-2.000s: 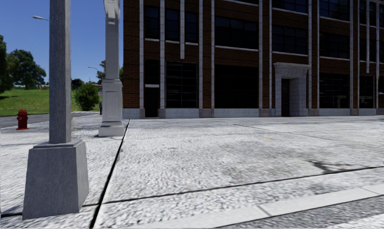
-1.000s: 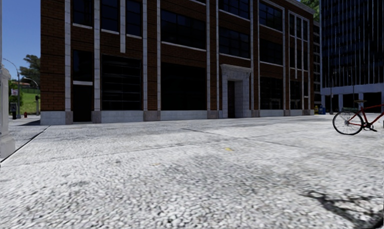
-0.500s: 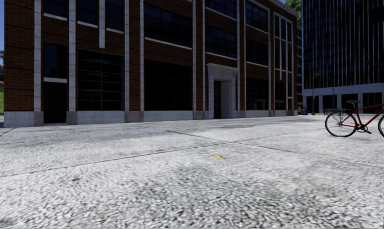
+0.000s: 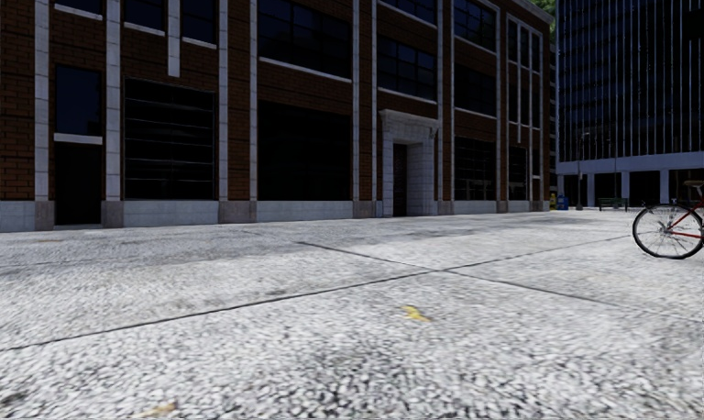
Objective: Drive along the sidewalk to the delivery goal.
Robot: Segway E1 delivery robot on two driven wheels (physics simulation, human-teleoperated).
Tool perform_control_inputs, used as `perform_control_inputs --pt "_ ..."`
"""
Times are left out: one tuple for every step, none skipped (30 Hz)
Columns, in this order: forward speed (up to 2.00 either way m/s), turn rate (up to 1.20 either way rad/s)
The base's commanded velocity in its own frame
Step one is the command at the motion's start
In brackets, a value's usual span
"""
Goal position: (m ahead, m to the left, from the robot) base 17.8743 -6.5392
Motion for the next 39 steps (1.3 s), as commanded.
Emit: perform_control_inputs --pt "2.0 -0.08" --pt "2.0 -0.08" --pt "2.0 -0.08" --pt "2.0 -0.08" --pt "2.0 -0.09" --pt "2.0 -0.2" --pt "2.0 -0.3" --pt "2.0 -0.3" --pt "2.0 -0.36" --pt "2.0 -0.38" --pt "2.0 -0.38" --pt "2.0 -0.38" --pt "2.0 -0.39" --pt "2.0 -0.39" --pt "2.0 -0.39" --pt "2.0 -0.39" --pt "2.0 -0.39" --pt "2.0 -0.39" --pt "2.0 -0.39" --pt "2.0 -0.39" --pt "2.0 -0.39" --pt "2.0 -0.39" --pt "2.0 -0.4" --pt "2.0 -0.41" --pt "2.0 -0.45" --pt "2.0 -0.47" --pt "2.0 -0.47" --pt "2.0 -0.47" --pt "2.0 -0.47" --pt "2.0 -0.47" --pt "2.0 -0.47" --pt "2.0 -0.47" --pt "2.0 -0.47" --pt "2.0 -0.47" --pt "2.0 -0.47" --pt "2.0 -0.47" --pt "2.0 -0.47" --pt "2.0 -0.47" --pt "2.0 -0.47"
